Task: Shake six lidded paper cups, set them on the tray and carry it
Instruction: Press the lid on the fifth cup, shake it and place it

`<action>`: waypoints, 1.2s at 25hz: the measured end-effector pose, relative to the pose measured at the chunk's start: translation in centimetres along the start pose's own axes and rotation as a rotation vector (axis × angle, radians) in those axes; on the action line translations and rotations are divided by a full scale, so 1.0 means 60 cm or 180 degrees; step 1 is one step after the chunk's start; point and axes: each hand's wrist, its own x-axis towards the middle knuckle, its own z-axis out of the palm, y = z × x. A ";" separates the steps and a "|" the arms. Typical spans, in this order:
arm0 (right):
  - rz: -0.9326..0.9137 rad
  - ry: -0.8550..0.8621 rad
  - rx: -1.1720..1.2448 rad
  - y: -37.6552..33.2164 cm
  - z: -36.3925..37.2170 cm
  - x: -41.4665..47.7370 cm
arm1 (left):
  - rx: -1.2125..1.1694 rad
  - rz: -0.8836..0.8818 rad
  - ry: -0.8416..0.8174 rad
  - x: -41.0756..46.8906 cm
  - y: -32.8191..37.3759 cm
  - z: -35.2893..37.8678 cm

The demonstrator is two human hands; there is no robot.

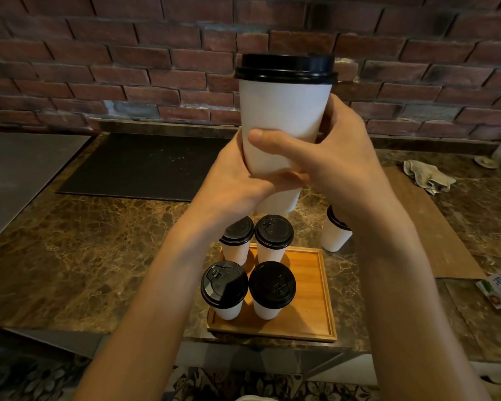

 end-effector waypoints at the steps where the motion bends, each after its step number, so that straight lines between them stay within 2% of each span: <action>1: -0.0034 -0.0039 0.0037 0.000 -0.003 0.001 | -0.0045 0.0004 -0.0022 0.001 0.002 -0.001; 5: -0.0098 -0.0365 0.0186 0.000 -0.016 0.006 | -0.0266 0.0070 -0.0225 0.003 0.006 -0.008; 11: -0.0150 -0.0964 0.0541 0.007 -0.030 0.010 | -0.0524 0.0125 -0.0940 0.000 0.009 -0.027; 15: -0.0204 -0.1126 0.0546 0.012 -0.034 0.007 | -0.0629 0.0113 -0.1137 -0.001 -0.001 -0.029; 22: -0.0138 -0.1103 0.0585 0.009 -0.034 0.010 | -0.0598 0.0099 -0.0915 -0.002 0.004 -0.020; 30: -0.0048 -0.0635 0.0301 0.009 -0.021 0.013 | -0.0281 0.0095 -0.0144 0.004 -0.006 -0.006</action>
